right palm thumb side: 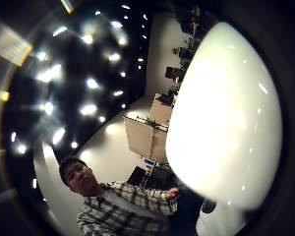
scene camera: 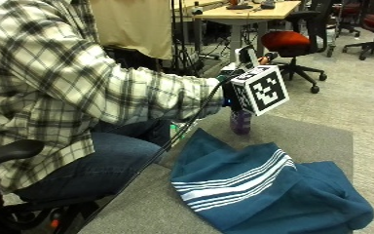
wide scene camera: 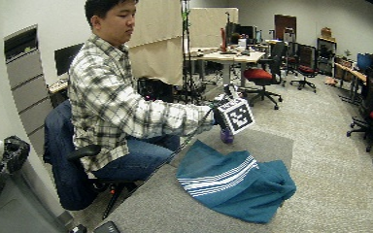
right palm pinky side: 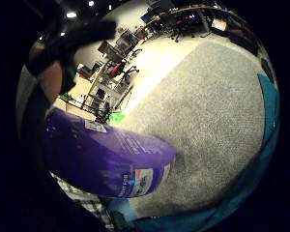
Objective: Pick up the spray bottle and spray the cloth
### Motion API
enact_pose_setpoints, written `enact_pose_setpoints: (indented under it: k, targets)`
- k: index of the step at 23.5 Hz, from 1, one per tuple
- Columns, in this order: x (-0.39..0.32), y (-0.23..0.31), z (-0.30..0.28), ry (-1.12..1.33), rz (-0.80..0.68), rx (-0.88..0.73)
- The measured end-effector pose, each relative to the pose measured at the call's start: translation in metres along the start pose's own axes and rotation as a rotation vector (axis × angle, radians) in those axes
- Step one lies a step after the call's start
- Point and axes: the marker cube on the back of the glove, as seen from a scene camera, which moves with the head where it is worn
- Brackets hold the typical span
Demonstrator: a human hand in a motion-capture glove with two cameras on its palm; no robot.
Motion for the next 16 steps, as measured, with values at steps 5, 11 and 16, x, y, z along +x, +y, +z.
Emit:
enact_pose_setpoints:
  k: [5,11,16]
  targets:
    - [-0.001,0.004,-0.008,0.004,0.033,-0.072]
    - [-0.003,0.018,-0.022,0.143,0.077,-0.116]
    - [-0.018,0.059,-0.054,0.482,0.229,-0.151]
